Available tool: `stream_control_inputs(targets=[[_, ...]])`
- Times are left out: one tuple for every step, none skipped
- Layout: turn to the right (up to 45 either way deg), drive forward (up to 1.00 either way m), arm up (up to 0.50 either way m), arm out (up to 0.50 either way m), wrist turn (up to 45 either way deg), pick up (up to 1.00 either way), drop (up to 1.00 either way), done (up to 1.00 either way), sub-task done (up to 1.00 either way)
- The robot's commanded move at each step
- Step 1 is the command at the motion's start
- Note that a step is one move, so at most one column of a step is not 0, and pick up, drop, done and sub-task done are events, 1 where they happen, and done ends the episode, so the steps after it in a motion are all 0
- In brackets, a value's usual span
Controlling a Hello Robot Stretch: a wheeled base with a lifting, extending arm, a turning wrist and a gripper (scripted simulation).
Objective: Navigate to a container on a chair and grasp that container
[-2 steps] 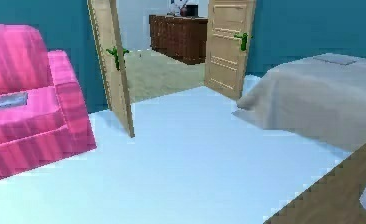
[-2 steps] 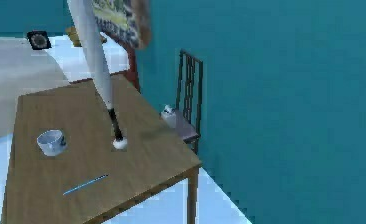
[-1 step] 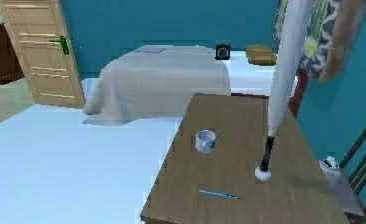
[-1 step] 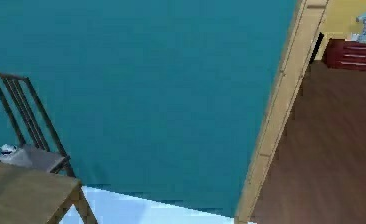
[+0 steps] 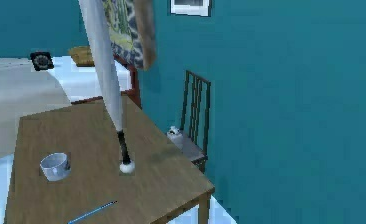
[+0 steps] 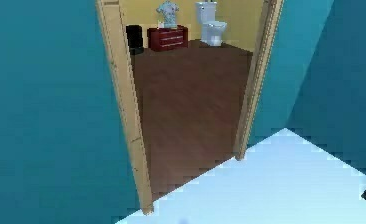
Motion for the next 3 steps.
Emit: stream_control_inputs(targets=[[27.0, 0.0, 0.0, 0.0, 0.0, 0.0, 0.0, 0.0, 0.0], [0.0, 0.55, 0.0, 0.0, 0.0, 0.0, 0.0, 0.0, 0.0], [-45.0, 0.0, 0.0, 0.0, 0.0, 0.0, 0.0, 0.0, 0.0]])
